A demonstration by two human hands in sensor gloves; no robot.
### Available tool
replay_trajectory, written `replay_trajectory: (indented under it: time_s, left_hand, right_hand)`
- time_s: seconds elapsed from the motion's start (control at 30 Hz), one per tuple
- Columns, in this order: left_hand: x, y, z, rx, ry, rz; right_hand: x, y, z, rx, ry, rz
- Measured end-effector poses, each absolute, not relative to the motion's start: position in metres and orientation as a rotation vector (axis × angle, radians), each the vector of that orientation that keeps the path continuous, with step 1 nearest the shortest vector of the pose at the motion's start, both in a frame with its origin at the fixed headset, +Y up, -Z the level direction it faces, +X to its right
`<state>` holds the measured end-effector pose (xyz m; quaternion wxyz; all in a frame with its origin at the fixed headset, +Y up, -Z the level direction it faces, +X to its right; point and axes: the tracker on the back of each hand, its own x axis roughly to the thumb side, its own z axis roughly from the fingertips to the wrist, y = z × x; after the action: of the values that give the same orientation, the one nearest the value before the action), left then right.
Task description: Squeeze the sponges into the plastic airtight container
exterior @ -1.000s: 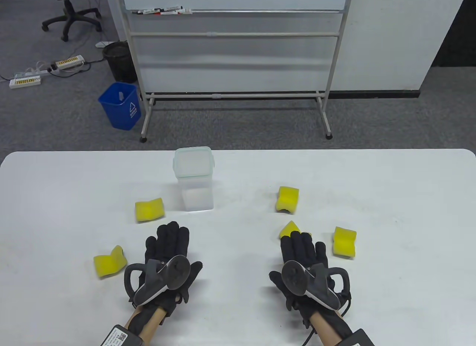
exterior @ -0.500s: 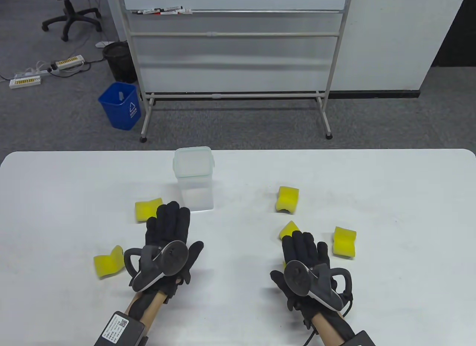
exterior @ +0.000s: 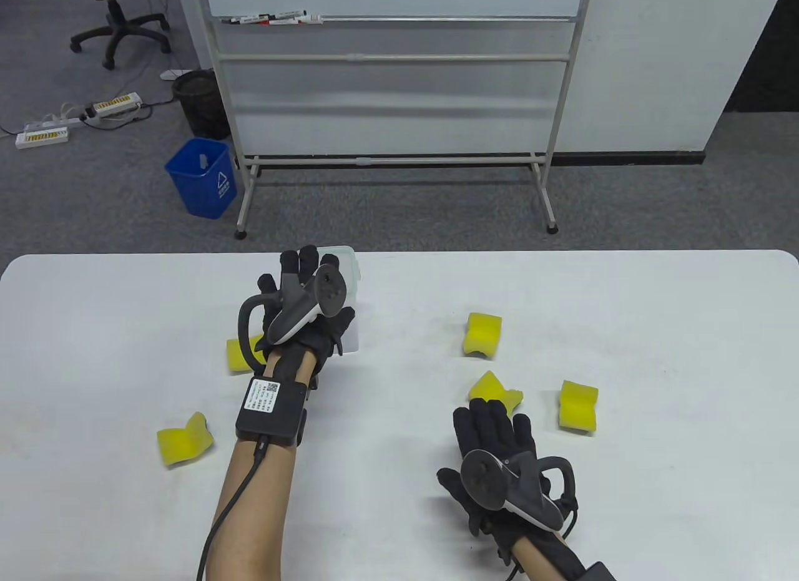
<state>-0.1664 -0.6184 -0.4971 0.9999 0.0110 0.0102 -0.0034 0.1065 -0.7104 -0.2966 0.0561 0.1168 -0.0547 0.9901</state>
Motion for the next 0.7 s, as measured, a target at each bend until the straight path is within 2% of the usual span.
replay_trajectory:
  time_s: [0.07, 0.13, 0.23, 0.33, 0.53, 0.7]
  left_hand:
    - [-0.165, -0.625, -0.506, -0.023, 0.027, -0.014]
    - [-0.164, -0.627, -0.509, 0.02, 0.049, -0.025]
    - [-0.164, -0.636, -0.517, -0.083, 0.036, -0.001]
    - [-0.164, -0.634, -0.516, -0.026, 0.033, 0.001]
    - [-0.154, -0.63, -0.503, -0.06, -0.043, -0.079]
    - [-0.144, -0.627, -0.476, -0.026, -0.151, -0.114]
  right_hand:
    - [0.105, -0.711, -0.296, 0.36, -0.159, 3.002]
    - [0.105, -0.711, -0.296, 0.361, -0.147, 3.003]
    - [0.106, -0.709, -0.296, 0.34, -0.159, 2.989]
    - [0.106, -0.71, -0.297, 0.336, -0.165, 2.988]
    - [0.107, -0.71, -0.297, 0.32, -0.152, 2.989]
    - [0.107, -0.71, -0.297, 0.31, -0.154, 2.989]
